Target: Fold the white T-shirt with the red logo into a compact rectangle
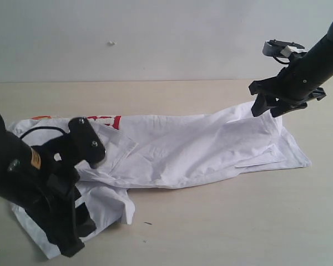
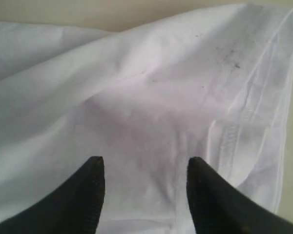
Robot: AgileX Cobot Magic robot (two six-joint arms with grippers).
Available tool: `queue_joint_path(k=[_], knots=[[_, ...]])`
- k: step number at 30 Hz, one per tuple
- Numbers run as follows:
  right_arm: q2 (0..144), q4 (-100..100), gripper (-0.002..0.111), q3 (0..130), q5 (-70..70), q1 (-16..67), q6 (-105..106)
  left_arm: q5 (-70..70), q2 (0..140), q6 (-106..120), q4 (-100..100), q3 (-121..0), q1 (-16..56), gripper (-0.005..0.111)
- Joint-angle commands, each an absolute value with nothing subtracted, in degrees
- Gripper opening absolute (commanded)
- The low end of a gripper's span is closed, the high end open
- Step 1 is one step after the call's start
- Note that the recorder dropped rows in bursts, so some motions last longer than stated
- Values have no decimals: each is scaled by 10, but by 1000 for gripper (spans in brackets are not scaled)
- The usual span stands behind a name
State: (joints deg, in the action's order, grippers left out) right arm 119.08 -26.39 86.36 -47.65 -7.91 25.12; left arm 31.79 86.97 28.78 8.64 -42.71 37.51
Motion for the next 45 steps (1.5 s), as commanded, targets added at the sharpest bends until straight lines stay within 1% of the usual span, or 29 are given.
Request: queue_joint_path(k=[1, 6, 12, 14, 16, 22, 23, 27, 31, 37, 41, 45], knots=[[1190, -271, 50, 869, -485, -80, 254, 270, 894, 256, 65, -409, 406, 63], [1190, -271, 50, 869, -486, -80, 256, 240, 922, 204, 0, -409, 458, 63], [1190, -271, 50, 869, -490, -80, 254, 239, 979, -22, -242, -409, 462, 63], [1190, -272, 50, 869, -492, -80, 254, 243, 991, -70, -295, -409, 462, 61], [1190, -274, 50, 869, -491, -80, 254, 243, 994, -79, -297, -409, 463, 54], [1190, -273, 50, 869, -493, -80, 254, 292, 991, -58, -299, -424, 502, 2], [1190, -273, 50, 869, -494, -80, 254, 304, 991, -54, -300, -429, 508, 0], [1190, -275, 50, 869, -495, -80, 254, 353, 991, -51, -300, -455, 526, 0], [1190, -275, 50, 869, -495, -80, 254, 384, 985, -46, -304, -477, 526, 0], [1190, -282, 50, 869, -497, -80, 254, 401, 927, 0, -291, -482, 522, 0], [1190, -282, 50, 869, -497, -80, 254, 359, 877, 14, -258, -482, 489, 0], [1190, -282, 50, 869, -501, -80, 254, 358, 861, 175, -100, -482, 427, 0]])
